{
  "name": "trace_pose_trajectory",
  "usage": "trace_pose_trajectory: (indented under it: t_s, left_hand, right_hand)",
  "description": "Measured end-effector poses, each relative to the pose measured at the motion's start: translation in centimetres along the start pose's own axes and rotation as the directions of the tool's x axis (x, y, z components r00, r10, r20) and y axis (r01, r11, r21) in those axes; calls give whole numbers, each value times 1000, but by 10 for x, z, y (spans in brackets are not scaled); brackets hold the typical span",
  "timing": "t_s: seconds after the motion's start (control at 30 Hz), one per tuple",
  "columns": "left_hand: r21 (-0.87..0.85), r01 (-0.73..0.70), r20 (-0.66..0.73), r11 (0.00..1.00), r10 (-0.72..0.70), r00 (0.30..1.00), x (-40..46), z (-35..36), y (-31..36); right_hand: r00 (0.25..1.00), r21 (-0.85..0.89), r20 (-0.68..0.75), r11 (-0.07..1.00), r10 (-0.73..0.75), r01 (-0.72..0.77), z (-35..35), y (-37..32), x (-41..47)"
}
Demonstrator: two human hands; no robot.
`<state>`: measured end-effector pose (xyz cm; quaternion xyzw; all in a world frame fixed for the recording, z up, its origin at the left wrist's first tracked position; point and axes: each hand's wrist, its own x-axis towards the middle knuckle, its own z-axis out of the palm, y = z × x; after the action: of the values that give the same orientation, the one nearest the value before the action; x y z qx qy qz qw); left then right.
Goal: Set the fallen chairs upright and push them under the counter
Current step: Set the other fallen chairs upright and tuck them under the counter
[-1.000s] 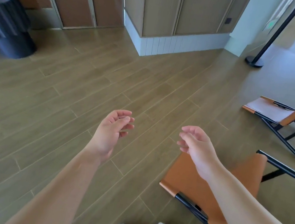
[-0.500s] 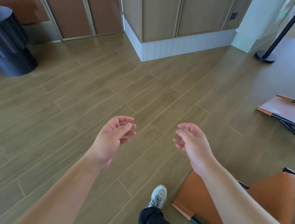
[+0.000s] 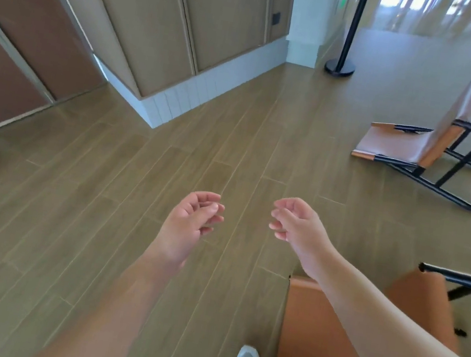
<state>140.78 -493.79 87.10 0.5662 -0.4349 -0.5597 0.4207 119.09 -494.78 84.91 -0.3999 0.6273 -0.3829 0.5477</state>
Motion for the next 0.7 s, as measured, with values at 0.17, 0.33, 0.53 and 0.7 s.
trace_pose_trajectory:
  t_s: [0.17, 0.33, 0.53, 0.7]
  left_hand:
    - [23, 8, 152, 1000, -11, 988, 62, 48, 21]
    - [30, 20, 350, 999, -29, 936, 119, 94, 38]
    - [77, 49, 540, 996, -83, 838, 192, 134, 52]
    - [154, 56, 699, 986, -149, 699, 250, 164, 71]
  right_hand:
    - [992, 28, -123, 1000, 12, -9, -44, -9, 22]
    - [960, 146, -274, 989, 58, -18, -71, -13, 46]
    - [876, 279, -473, 959, 98, 43, -87, -21, 78]
    - [760, 317, -621, 948, 190, 23, -78, -32, 97]
